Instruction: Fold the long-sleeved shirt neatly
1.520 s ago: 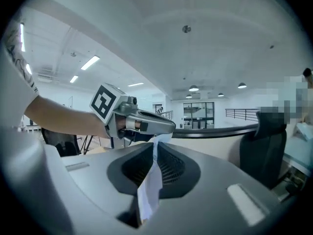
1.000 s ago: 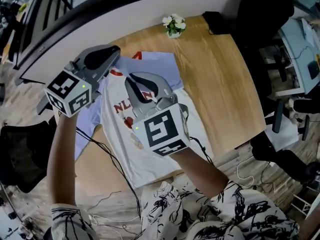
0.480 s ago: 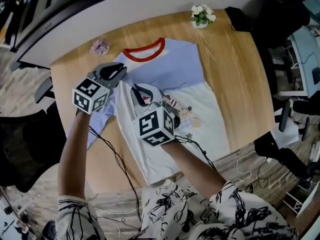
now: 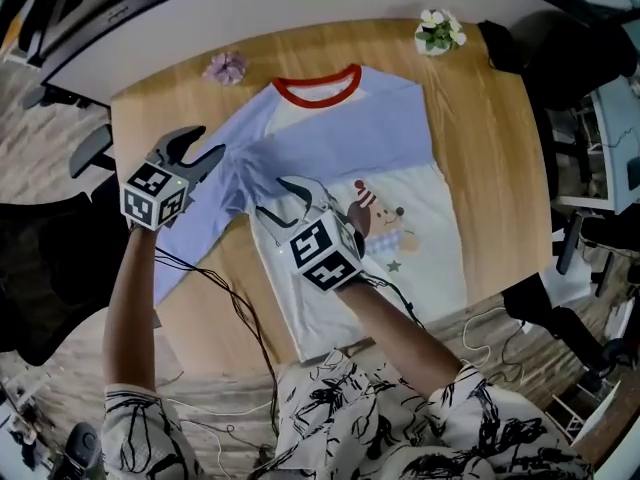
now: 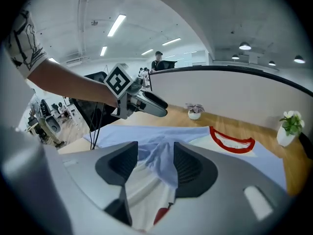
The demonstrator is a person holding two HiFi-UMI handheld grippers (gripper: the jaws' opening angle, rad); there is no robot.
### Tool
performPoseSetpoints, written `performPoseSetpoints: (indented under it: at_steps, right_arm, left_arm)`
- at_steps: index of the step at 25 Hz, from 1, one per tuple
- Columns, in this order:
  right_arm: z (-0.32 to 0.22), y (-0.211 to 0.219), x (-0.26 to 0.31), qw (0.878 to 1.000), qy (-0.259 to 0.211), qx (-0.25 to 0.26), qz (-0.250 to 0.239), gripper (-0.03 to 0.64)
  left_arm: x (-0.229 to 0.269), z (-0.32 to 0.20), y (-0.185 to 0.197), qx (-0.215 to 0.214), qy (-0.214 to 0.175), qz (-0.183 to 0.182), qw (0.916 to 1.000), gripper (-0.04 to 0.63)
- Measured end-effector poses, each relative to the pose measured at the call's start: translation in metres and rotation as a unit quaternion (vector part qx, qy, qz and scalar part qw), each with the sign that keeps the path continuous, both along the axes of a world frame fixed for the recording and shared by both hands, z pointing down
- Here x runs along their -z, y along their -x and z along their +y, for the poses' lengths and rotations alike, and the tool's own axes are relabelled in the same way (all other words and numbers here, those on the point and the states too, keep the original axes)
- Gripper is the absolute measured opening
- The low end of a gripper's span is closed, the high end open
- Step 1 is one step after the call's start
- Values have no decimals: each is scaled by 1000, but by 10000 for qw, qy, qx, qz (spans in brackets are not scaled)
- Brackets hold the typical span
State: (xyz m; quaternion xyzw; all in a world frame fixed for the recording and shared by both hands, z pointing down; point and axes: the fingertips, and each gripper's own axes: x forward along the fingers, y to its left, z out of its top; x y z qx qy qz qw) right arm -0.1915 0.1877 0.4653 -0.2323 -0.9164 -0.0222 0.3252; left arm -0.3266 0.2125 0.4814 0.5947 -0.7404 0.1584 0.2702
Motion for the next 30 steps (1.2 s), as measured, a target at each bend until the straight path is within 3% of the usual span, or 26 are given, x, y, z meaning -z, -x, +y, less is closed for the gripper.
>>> performPoseSetpoints:
  at_steps: [5, 8, 10, 14, 19, 21, 25, 28, 30]
  right_arm:
    - [29, 11, 9, 9993, 32, 332, -196, 265]
    - [58, 25, 19, 9964, 25, 779, -340, 290]
    - [82, 35, 25, 9922, -33, 1174, -426, 307]
    - [140, 50, 34, 9815, -158, 1833, -522, 324]
    - [226, 48, 37, 9589, -363, 2744, -617, 327]
    - [261, 47, 33, 9483, -408, 3087, -616, 325]
    - [319, 48, 19, 9275, -414, 3676, -543, 325]
    - [355, 51, -4, 9130, -488, 4037, -328, 305]
    - [373, 52, -29, 9016, -575, 4288, 3, 282]
  left_arm:
    - [37, 68, -18, 932, -573, -333, 9934, 244]
    - [61, 130, -48, 1703, -765, -638, 9804, 252]
    - [71, 177, -74, 2350, -839, -708, 9658, 253]
    - [70, 273, -125, 3510, -622, -789, 9310, 255]
    - [60, 372, -184, 4814, -583, -584, 8726, 256]
    - [49, 390, -200, 5058, -519, -467, 8598, 256]
    - [11, 393, -210, 5314, -261, -99, 8467, 255]
    - [-26, 397, -212, 5732, -372, 586, 8164, 242]
    - [-41, 396, -207, 5931, -412, 791, 8002, 230]
